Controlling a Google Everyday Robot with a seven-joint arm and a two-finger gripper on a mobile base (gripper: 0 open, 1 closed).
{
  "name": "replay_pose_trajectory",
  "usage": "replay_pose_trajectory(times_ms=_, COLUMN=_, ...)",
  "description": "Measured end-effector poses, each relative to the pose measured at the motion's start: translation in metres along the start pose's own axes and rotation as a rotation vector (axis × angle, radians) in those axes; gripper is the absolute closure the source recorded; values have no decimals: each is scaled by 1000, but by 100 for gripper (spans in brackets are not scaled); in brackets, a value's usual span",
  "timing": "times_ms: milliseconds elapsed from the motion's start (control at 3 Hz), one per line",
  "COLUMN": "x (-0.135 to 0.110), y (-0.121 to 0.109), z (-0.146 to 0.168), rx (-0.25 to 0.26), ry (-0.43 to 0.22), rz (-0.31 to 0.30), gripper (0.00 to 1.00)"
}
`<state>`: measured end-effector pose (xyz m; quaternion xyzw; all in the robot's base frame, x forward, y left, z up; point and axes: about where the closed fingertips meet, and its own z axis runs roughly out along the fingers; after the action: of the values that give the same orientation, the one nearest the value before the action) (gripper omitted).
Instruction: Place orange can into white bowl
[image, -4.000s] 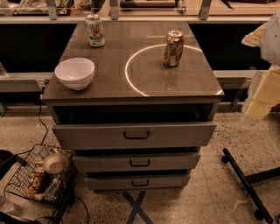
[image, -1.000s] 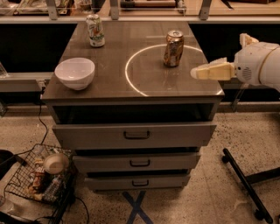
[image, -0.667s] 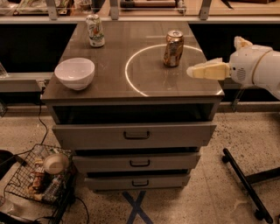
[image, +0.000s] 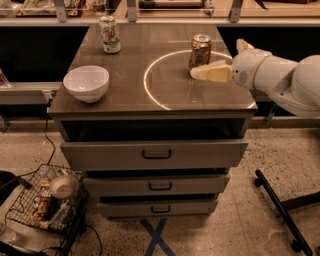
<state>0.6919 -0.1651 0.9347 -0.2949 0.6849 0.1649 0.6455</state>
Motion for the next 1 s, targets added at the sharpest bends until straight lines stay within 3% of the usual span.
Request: replay_pose_trajectory(times_ms=1000, x=18, y=-29, z=88, rx=-41, ry=-28, rz=-3, gripper=0)
